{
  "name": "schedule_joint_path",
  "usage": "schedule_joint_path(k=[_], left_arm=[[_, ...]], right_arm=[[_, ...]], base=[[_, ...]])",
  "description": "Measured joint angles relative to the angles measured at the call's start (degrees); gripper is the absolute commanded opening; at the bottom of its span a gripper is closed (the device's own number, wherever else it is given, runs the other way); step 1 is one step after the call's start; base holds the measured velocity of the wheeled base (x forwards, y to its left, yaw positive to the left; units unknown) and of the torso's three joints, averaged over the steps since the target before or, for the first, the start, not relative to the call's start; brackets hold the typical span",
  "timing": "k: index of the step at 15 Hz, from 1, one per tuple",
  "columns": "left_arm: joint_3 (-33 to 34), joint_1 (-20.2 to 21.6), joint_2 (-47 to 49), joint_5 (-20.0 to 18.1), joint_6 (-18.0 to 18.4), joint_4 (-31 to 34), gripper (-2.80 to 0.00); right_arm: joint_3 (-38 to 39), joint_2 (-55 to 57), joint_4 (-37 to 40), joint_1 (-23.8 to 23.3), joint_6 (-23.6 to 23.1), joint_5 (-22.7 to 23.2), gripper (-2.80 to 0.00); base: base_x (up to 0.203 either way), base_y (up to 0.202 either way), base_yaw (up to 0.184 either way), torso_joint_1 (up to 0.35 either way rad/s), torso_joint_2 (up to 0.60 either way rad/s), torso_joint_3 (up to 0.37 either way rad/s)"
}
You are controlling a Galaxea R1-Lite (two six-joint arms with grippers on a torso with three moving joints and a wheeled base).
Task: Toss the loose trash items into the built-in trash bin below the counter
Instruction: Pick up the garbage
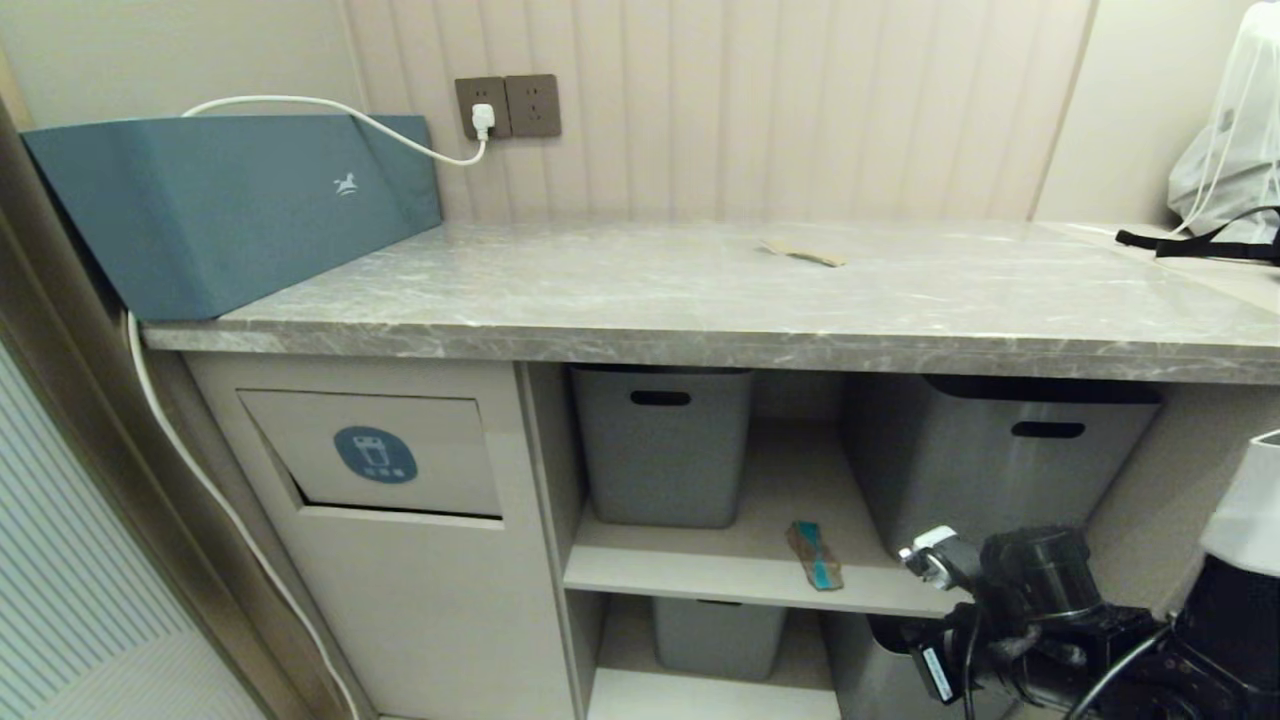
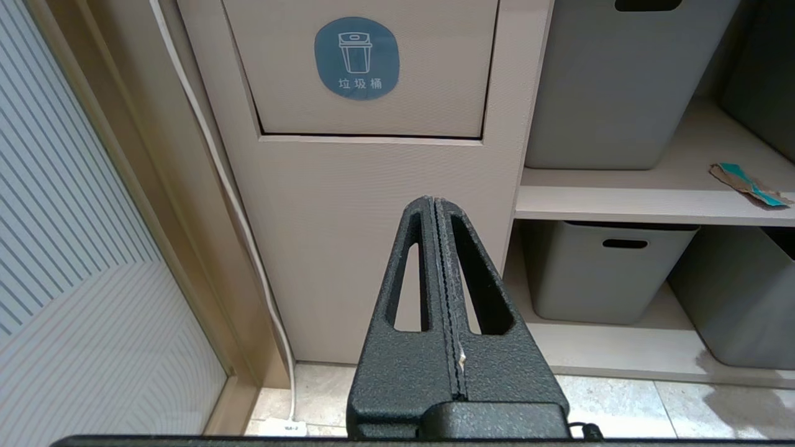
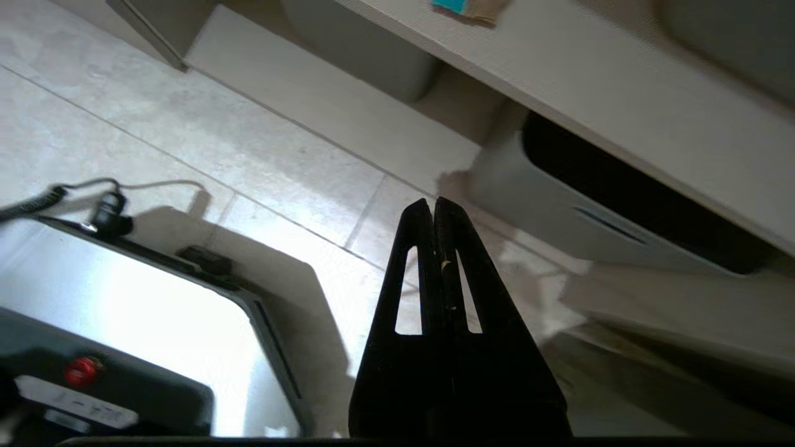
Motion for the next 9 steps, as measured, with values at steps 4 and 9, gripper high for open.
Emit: schedule_joint_path(k=[4,9], left_arm=[[0.00,0.00,-0.01,0.00,0.00,0.00,-2.80],[0.00,0.00,-0.01,0.00,0.00,0.00,-2.80]], right_arm=[[-6.34,7.42,-2.65,2.13,13.81,7.40,-2.80],[-12.03,9.70,-2.79,2.47,28.95,12.12,-2.80]], base=[[0.000,0.000,0.000,0.000,0.00,0.000],[0.000,0.000,0.000,0.000,0.00,0.000]])
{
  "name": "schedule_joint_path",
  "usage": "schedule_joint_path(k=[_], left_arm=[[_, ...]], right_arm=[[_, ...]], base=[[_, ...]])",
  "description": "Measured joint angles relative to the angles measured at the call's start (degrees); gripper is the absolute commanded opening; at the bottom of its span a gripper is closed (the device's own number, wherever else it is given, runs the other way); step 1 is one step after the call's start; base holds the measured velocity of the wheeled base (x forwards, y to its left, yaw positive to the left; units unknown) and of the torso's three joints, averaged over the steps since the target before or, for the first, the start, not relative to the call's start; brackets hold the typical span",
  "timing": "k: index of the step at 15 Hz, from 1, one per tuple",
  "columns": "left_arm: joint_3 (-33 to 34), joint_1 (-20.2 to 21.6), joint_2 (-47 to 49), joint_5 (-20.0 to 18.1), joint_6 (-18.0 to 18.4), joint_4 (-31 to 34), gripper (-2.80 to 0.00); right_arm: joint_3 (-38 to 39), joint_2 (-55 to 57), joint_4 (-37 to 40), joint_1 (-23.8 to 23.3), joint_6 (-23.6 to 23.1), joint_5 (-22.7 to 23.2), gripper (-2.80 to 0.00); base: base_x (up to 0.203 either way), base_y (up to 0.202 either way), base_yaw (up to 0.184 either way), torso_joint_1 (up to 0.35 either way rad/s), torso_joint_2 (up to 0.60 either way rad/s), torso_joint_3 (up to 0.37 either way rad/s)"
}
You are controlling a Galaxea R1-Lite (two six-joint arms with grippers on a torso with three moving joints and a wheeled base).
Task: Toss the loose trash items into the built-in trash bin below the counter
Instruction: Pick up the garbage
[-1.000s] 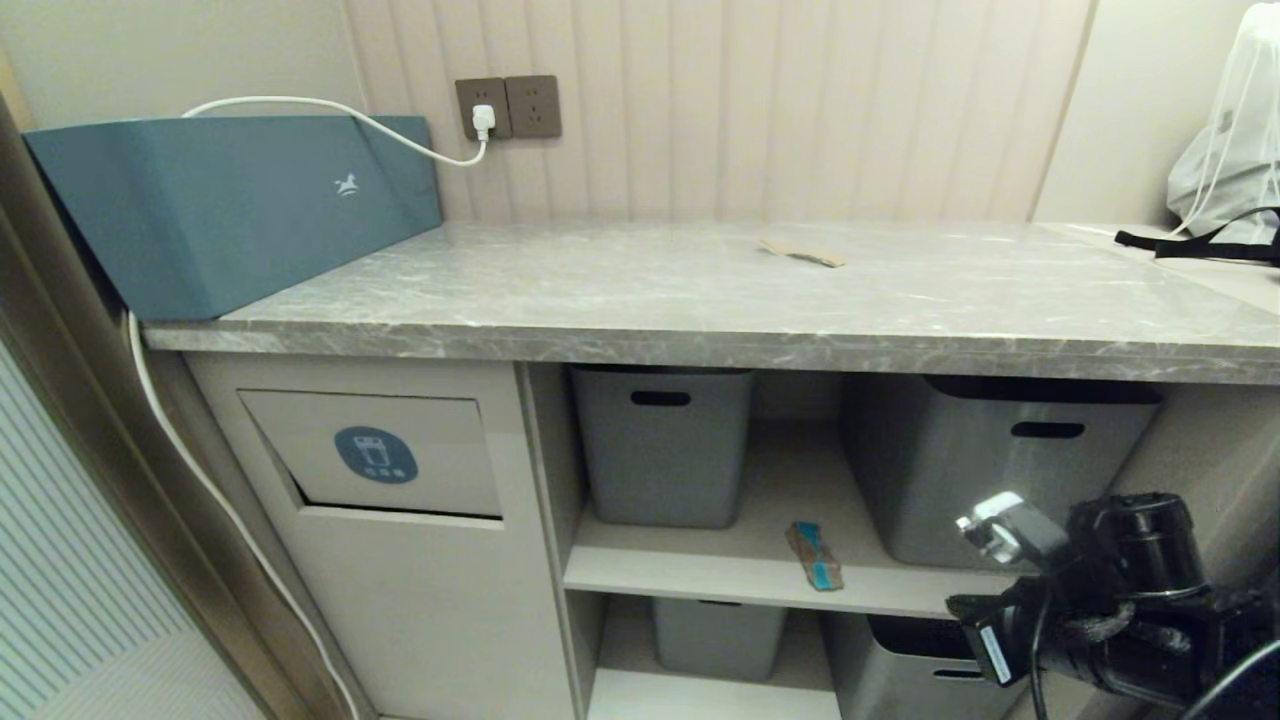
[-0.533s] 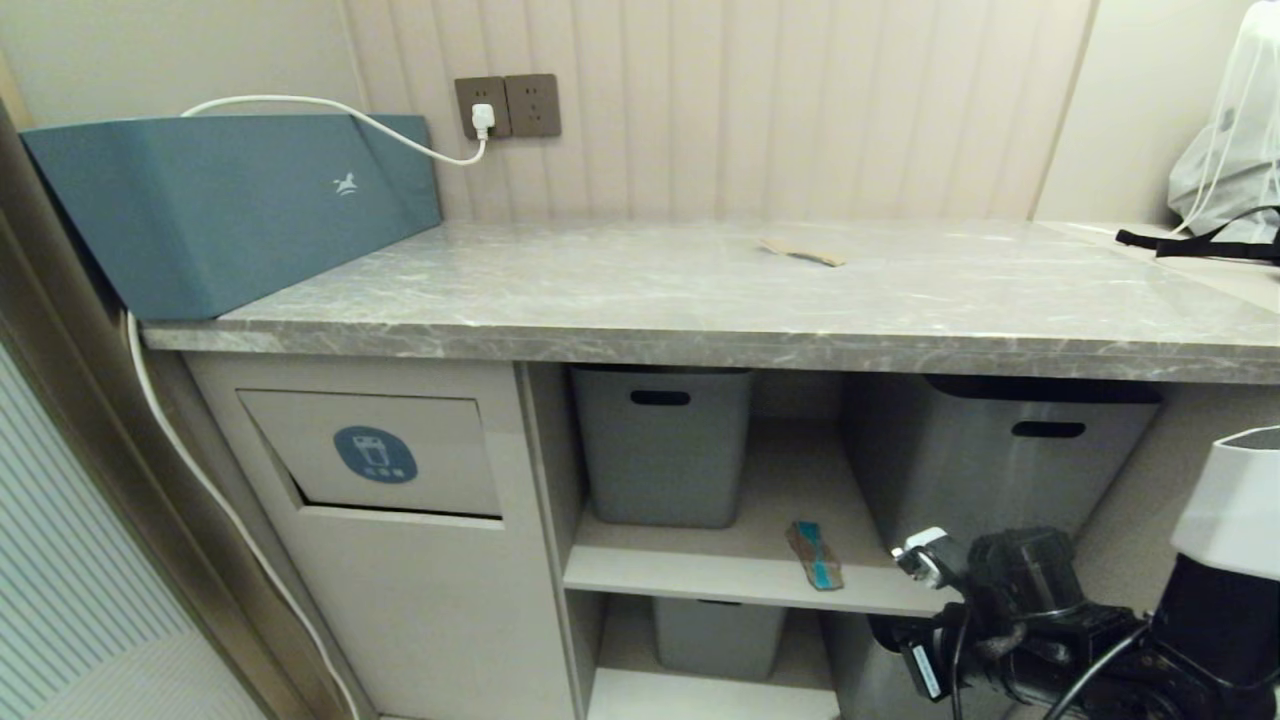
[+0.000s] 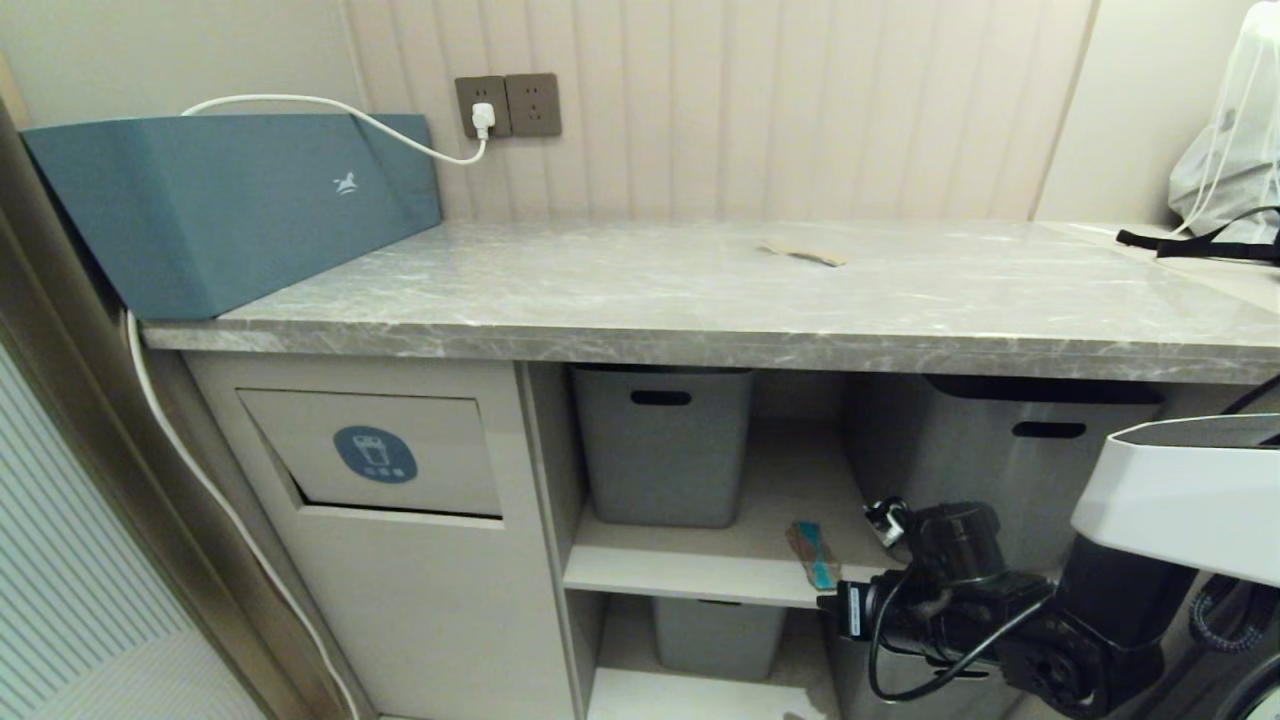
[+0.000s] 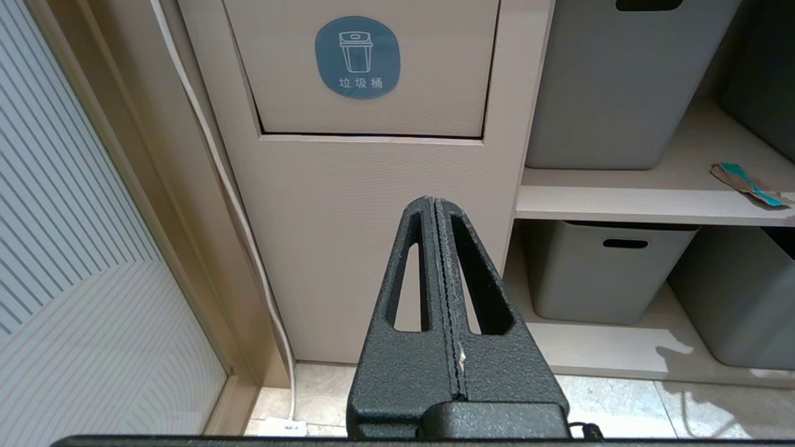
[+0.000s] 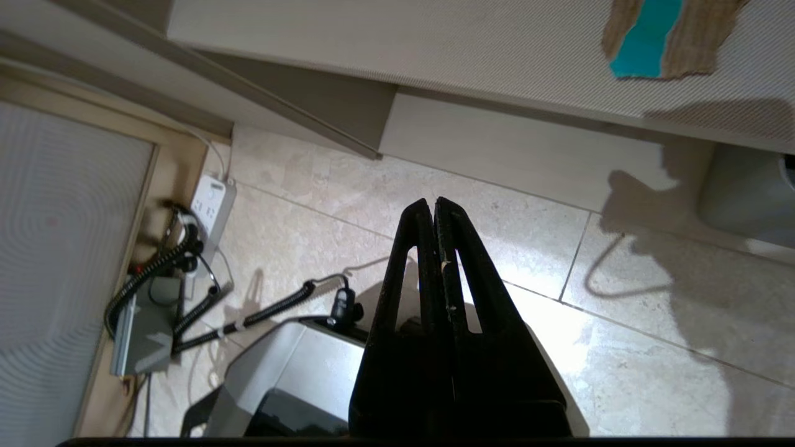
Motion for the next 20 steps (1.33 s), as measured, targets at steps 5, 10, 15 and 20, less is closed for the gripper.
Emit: schedule_joint_path(k=[5,10,15,20], left_arm=[[0.00,0.00,0.00,0.00,0.00,0.00,-2.80],[0.00,0.00,0.00,0.00,0.00,0.00,-2.80],[0.00,0.00,0.00,0.00,0.00,-0.02,-2.80],[0.00,0.01,0.00,0.00,0.00,-0.02,-2.80]], right_arm=[[-2.91,-0.04,0.05,-0.47,9.19,-0.05,-2.80],[-5.83,-1.93,2.35,-3.50,23.53,2.01,-2.80],[-5.47,-2.76,4.58,-7.58,16.91,2.57,-2.80],[-3.30,-5.61,10.19,-15.04,8.15,7.64,-2.80]], base=[[0.000,0.000,0.000,0.000,0.00,0.000],[0.000,0.000,0.000,0.000,0.00,0.000],[0.000,0.000,0.000,0.000,0.00,0.000],[0.000,0.000,0.000,0.000,0.00,0.000]])
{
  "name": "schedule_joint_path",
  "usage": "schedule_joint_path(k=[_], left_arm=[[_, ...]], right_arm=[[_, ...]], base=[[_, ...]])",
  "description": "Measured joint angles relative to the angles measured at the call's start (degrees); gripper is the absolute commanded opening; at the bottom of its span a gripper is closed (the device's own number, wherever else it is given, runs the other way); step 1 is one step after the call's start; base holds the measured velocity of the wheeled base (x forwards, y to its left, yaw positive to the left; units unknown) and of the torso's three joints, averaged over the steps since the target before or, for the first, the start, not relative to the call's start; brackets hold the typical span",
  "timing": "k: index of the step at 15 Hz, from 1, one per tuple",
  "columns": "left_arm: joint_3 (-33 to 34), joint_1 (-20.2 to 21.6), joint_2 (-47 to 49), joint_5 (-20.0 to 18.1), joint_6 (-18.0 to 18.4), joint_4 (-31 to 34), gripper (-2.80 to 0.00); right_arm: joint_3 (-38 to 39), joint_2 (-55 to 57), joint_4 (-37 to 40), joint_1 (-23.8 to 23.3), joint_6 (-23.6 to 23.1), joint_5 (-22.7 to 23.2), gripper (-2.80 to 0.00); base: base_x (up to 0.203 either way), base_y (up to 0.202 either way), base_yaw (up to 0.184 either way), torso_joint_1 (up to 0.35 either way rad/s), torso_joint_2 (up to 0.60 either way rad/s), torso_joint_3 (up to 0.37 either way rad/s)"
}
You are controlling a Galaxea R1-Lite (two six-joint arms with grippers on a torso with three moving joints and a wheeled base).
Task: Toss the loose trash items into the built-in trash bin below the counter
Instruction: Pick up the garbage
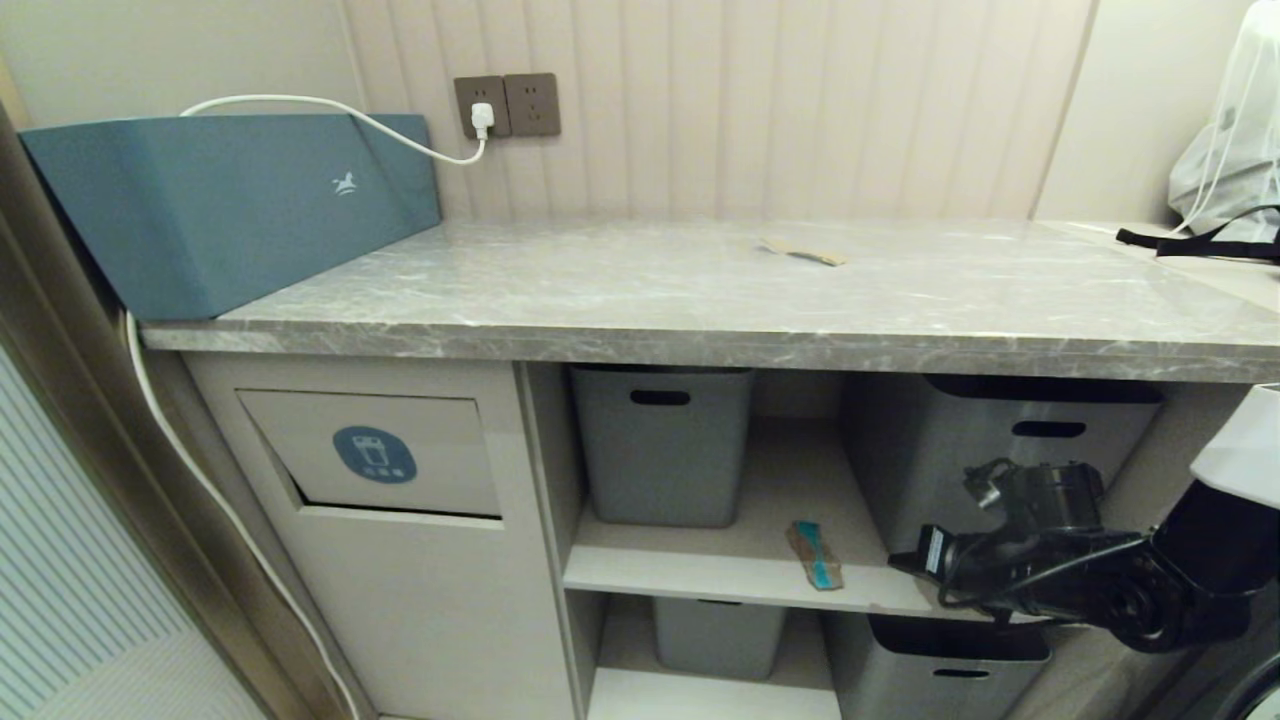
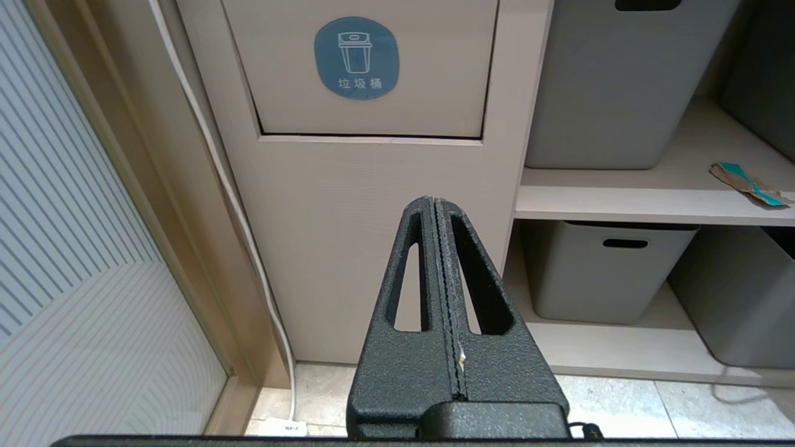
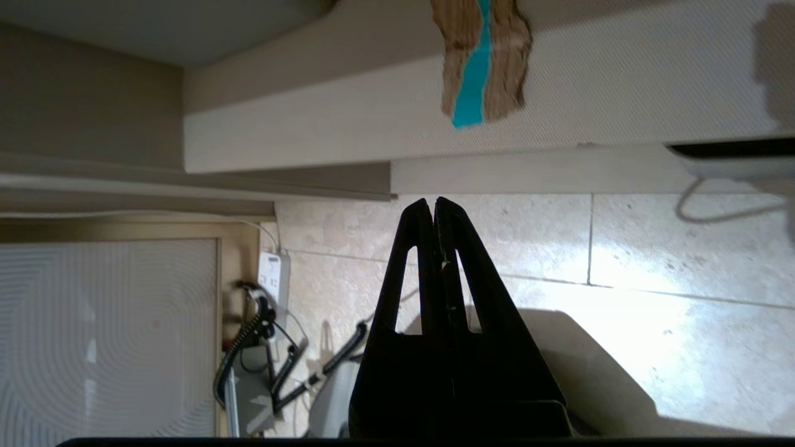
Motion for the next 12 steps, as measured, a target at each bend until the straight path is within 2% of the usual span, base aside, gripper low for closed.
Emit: schedule_joint_path(k=[9,12], left_arm=[[0.00,-0.01,0.00,0.00,0.00,0.02,-2.80],[0.00,-0.01,0.00,0.00,0.00,0.02,-2.80]], right_arm=[[11.71,-10.68,-1.76,-0.64,-0.25,0.07,-2.80],[12.55,-12.81,-1.85,-0.64,-0.28,0.01,-2.80]], base=[[0.000,0.000,0.000,0.000,0.00,0.000],[0.000,0.000,0.000,0.000,0.00,0.000]])
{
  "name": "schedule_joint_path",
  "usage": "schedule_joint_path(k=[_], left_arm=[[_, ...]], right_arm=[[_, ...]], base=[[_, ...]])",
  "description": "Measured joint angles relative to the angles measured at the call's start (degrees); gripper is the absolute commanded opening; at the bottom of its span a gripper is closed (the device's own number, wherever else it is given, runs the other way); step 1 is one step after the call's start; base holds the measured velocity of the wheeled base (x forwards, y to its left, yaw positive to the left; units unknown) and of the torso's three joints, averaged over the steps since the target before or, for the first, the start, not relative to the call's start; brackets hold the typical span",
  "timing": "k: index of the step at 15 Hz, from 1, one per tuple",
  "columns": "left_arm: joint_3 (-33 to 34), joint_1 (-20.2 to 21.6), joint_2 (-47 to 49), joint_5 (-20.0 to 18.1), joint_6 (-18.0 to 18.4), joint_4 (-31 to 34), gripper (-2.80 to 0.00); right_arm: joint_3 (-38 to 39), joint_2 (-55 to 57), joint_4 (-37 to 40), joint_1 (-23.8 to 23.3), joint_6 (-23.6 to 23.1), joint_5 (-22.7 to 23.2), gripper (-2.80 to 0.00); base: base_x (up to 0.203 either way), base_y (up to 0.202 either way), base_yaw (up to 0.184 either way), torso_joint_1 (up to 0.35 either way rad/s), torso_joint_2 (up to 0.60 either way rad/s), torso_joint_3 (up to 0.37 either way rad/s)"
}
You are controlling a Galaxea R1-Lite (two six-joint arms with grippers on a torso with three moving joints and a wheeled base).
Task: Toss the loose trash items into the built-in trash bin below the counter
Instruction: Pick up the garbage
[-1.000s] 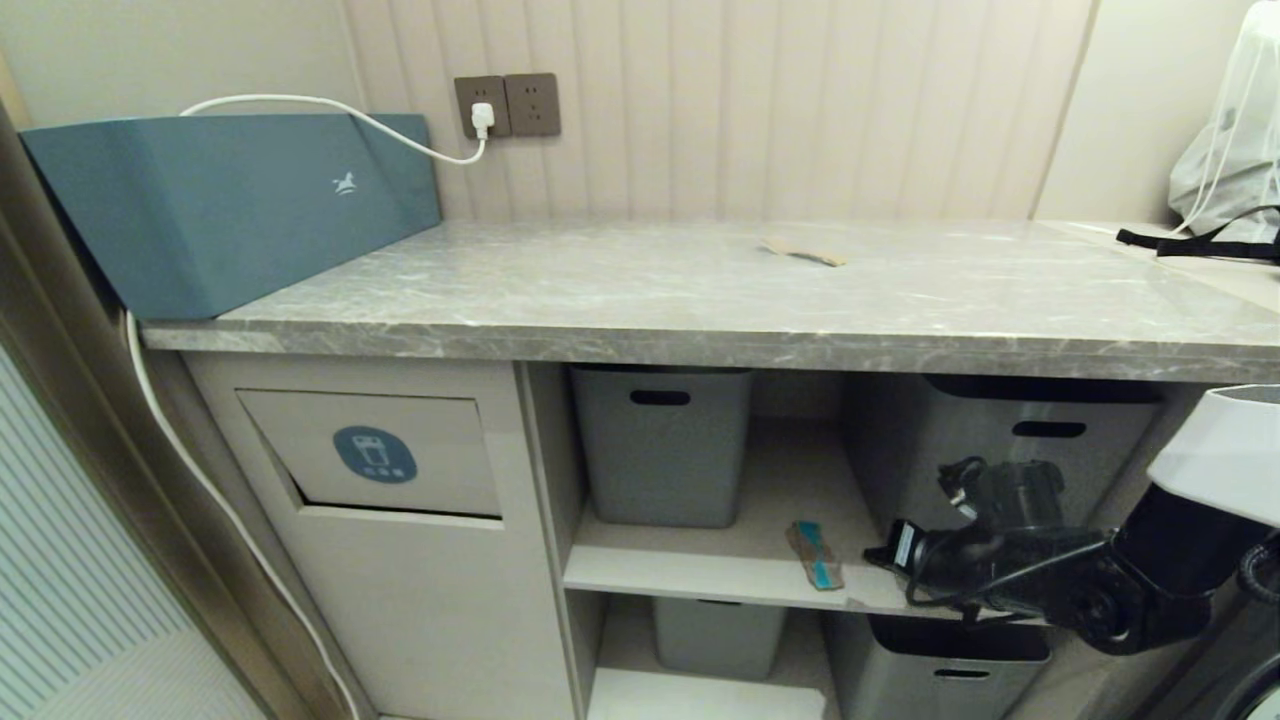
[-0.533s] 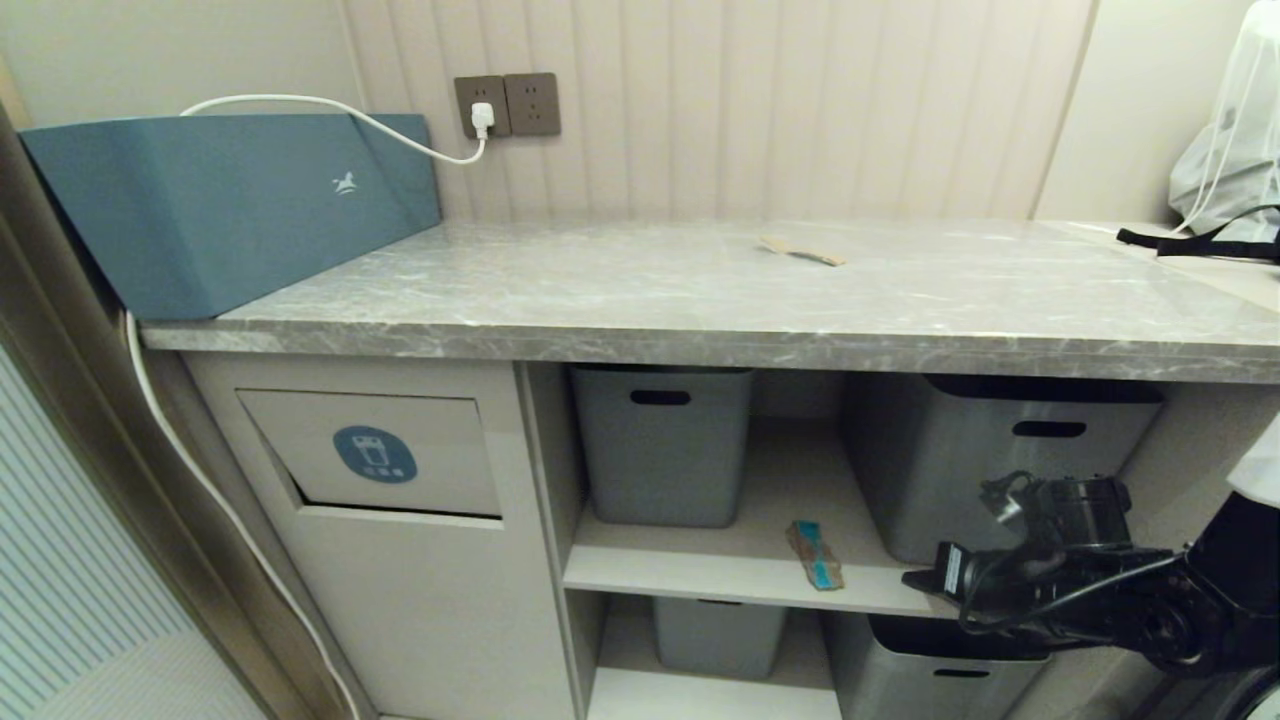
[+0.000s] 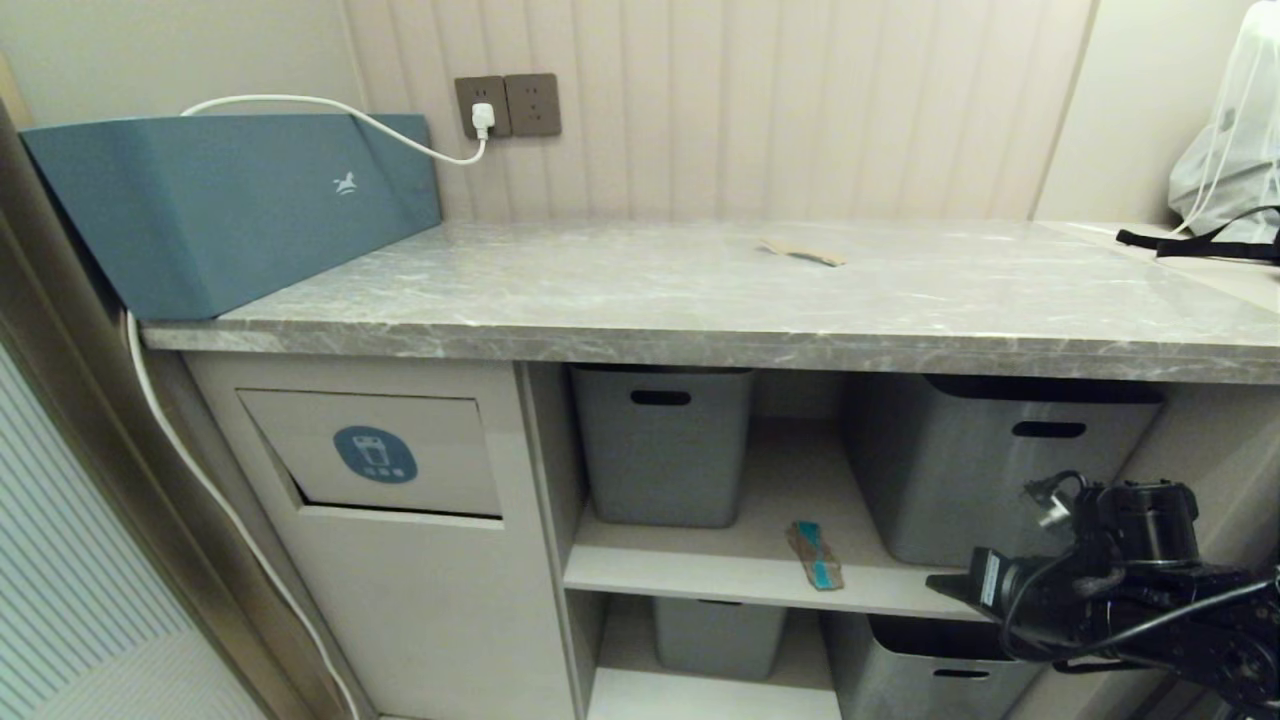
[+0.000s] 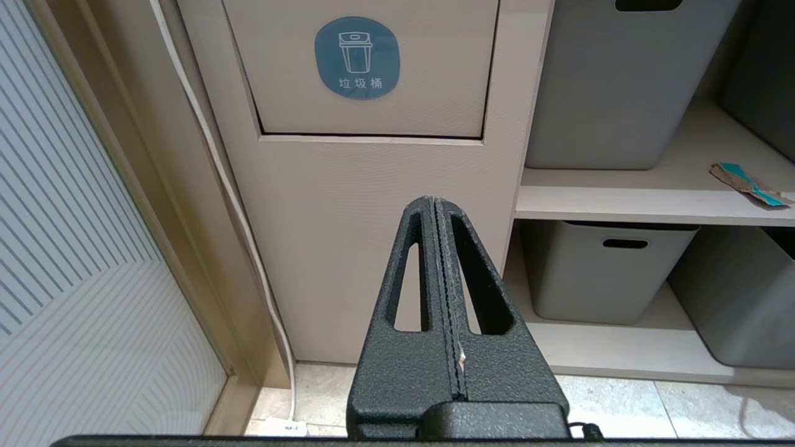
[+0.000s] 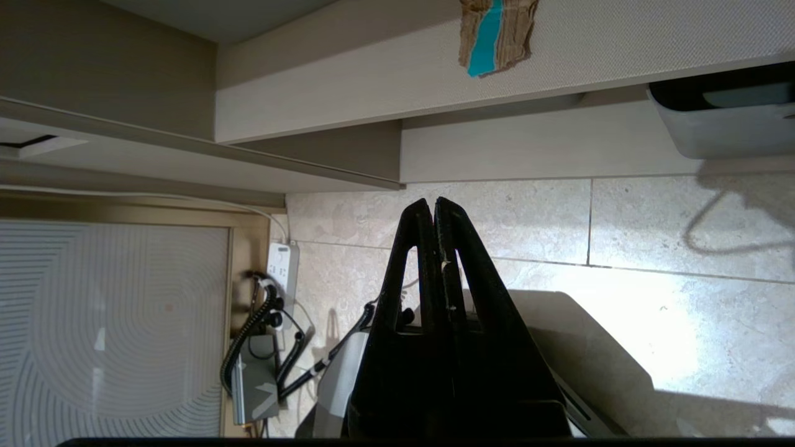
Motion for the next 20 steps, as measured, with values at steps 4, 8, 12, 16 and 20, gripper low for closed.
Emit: schedule_joint_path(k=[4,8,12,16,20], left_arm=[[0.00,0.00,0.00,0.00,0.17,0.00,-2.80],[0.00,0.00,0.00,0.05,-0.33,0.00,-2.80],[0.00,0.00,0.00,0.00,-0.35,-0.02,-2.80],[0.00,0.00,0.00,0.00,-0.38,-0.02,-2.80],[0.00,-0.01,0.00,0.00,-0.38,-0.02,-2.80]], right_arm=[[1.42,-1.62,0.04,0.00,0.01,-0.05,-2.80],[4.38,-3.37,-0.01,-0.07,-0.01,-0.07,-2.80],[5.74,-5.00,-0.03,-0.22,0.06,-0.08,-2.80],[5.91,-5.56,0.01,-1.30,1.60,0.04,-2.80],[5.74,-5.02,-0.07,-2.43,4.03,0.31,-2.80]], base=[[0.000,0.000,0.000,0.000,0.00,0.000],[0.000,0.000,0.000,0.000,0.00,0.000],[0.004,0.133,-0.001,0.002,0.00,0.001],[0.000,0.197,-0.001,0.003,0.00,0.001],[0.000,0.113,-0.002,0.003,0.00,0.002]])
